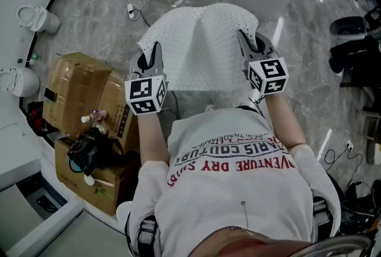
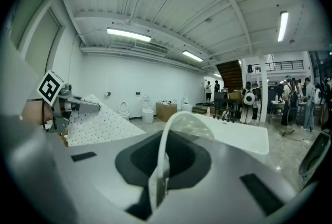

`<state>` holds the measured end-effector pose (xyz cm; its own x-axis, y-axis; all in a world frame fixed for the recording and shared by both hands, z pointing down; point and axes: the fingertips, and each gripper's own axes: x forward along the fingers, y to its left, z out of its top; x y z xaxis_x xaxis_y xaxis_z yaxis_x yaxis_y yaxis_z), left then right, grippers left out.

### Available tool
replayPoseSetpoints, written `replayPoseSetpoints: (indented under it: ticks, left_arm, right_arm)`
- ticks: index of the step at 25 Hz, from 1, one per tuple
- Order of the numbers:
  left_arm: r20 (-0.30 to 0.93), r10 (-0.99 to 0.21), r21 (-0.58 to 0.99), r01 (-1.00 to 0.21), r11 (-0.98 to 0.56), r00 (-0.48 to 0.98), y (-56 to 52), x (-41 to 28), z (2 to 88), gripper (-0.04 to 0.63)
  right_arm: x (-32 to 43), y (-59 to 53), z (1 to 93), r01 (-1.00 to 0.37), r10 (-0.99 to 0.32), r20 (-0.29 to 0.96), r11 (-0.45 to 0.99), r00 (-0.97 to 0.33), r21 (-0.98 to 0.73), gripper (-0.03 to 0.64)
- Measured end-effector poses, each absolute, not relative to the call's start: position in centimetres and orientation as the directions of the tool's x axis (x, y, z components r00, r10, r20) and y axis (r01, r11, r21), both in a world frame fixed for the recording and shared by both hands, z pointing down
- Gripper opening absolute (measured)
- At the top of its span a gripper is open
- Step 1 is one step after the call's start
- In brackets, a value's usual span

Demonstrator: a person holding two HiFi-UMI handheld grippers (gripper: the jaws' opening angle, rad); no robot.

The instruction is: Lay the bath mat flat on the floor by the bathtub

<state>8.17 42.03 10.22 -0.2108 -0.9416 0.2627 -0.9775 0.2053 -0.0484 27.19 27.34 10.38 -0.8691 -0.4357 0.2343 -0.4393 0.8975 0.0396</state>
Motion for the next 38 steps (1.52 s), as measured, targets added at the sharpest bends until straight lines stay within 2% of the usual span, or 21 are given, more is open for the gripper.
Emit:
replayPoseSetpoints:
  ticks: [6, 15, 23, 30, 38]
  left_arm:
    - [0.245, -0.947, 0.027, -0.975, 0.223, -0.21, 42.2, 6.6, 10.2, 0.017]
    - [0.249, -0.946, 0.026, -0.975, 0.222, -0.208, 42.1, 5.6, 10.4, 0.017]
    - [0.298, -0.928, 0.044, -0.968, 0.246, -0.222, 41.4, 4.2, 12.5, 0.017]
    - [0.342, -0.902, 0.058, -0.953, 0.299, -0.262, 37.3, -0.5, 15.3, 0.017]
    - [0.402, -0.851, 0.054, -0.919, 0.391, -0.338, 29.9, -11.0, 16.2, 0.017]
  right_arm:
    - [26.6, 26.8, 10.8, -0.452, -0.44, 0.233, 0.892, -0.867, 0.001, 0.017]
    - [24.9, 27.3, 11.1, -0.433, -0.42, 0.23, 0.901, -0.878, -0.008, 0.017]
    - [23.1, 25.8, 13.6, -0.414, -0.384, 0.313, 0.91, -0.868, -0.031, 0.017]
    - [17.3, 20.4, 17.0, -0.362, -0.316, 0.361, 0.93, -0.877, -0.064, 0.017]
    - [5.5, 11.4, 19.4, -0.263, -0.199, 0.411, 0.959, -0.89, -0.106, 0.017]
